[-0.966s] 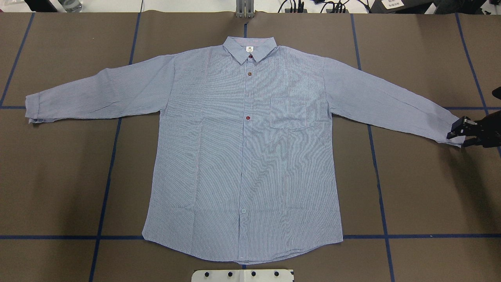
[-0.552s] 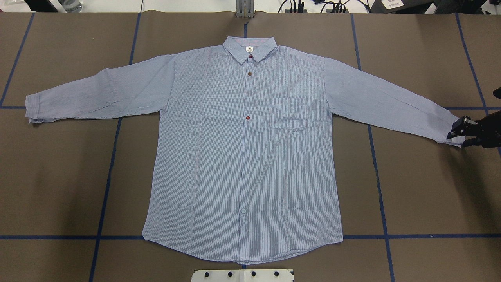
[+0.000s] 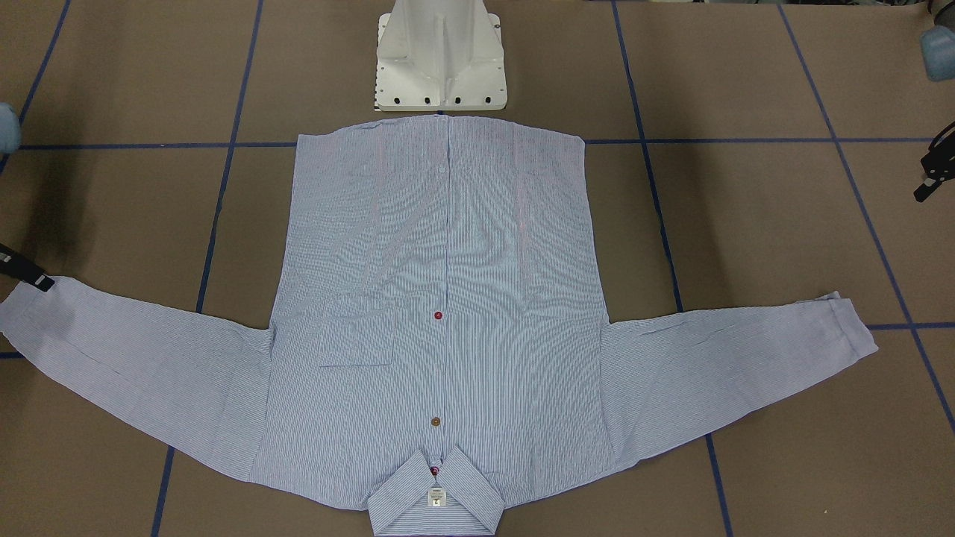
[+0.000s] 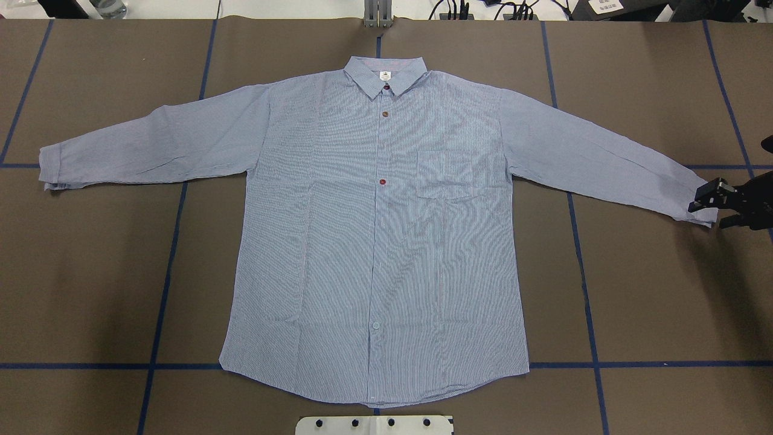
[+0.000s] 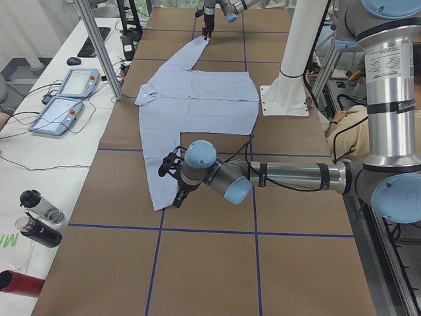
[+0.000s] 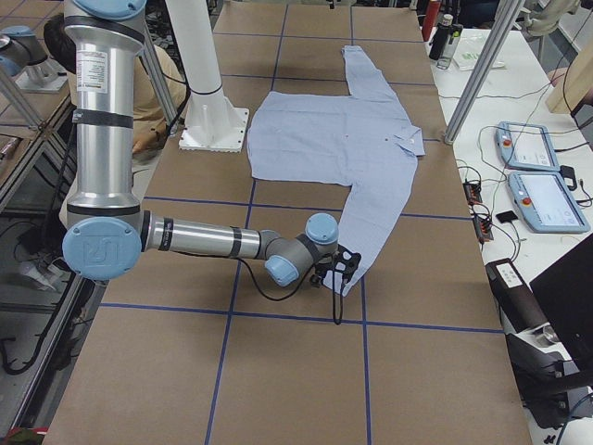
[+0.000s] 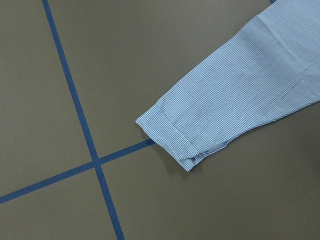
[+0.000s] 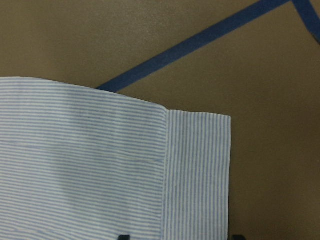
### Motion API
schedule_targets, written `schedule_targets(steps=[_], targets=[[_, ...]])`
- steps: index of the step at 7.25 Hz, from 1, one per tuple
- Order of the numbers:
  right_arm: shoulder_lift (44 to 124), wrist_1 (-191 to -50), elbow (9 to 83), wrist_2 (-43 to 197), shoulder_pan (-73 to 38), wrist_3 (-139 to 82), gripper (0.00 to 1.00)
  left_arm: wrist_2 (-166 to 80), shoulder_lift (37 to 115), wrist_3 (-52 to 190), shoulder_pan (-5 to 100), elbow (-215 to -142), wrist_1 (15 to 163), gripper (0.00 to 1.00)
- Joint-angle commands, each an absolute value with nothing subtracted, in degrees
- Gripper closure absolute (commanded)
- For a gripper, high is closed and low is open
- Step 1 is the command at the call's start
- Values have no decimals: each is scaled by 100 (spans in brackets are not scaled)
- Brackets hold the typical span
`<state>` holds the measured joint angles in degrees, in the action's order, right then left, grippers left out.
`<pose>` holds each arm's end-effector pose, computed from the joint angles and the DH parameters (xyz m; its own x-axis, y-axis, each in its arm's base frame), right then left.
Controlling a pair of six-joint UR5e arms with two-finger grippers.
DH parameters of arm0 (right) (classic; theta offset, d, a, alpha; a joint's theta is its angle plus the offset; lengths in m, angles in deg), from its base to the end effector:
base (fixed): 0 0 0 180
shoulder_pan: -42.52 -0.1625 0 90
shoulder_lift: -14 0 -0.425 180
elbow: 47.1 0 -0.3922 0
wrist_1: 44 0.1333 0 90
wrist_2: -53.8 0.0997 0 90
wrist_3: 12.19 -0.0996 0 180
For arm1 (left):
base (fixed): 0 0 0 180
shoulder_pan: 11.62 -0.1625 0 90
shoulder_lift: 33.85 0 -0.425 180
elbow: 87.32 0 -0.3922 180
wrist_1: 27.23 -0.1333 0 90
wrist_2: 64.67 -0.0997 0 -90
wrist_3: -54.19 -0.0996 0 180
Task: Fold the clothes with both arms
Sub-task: 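Grasp the shirt cuff with the right gripper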
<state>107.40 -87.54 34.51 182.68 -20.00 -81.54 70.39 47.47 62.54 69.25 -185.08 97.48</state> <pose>-0.1609 -0.4628 0.6739 0.5406 0.4444 0.7144 -0.3582 0.8899 -0.2825 0.0094 -0.4543 0.5920 0.6474 0.3763 -0.6628 -0.0383 0.8846 0.4648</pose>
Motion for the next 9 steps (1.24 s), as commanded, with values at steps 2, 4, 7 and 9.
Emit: schedule_targets(steps=[2,4,7,9], targets=[[10734,-8750,3367,18255,-1997,-8162,47,7042,4744,6245,6932,-18515,9748,0],[10717,-8742,3402,18273,-1988,-8452,100,7042,4744,6245,6941,-18523,9748,0],[10857,-8689,3769,18335,-2006,-8444,100,7051,4614,6245,6941,-18689,9748,0],[10806,-8794,4331,18273,-1954,-8461,100,7051,4577,6254,6932,-18778,9739,0]])
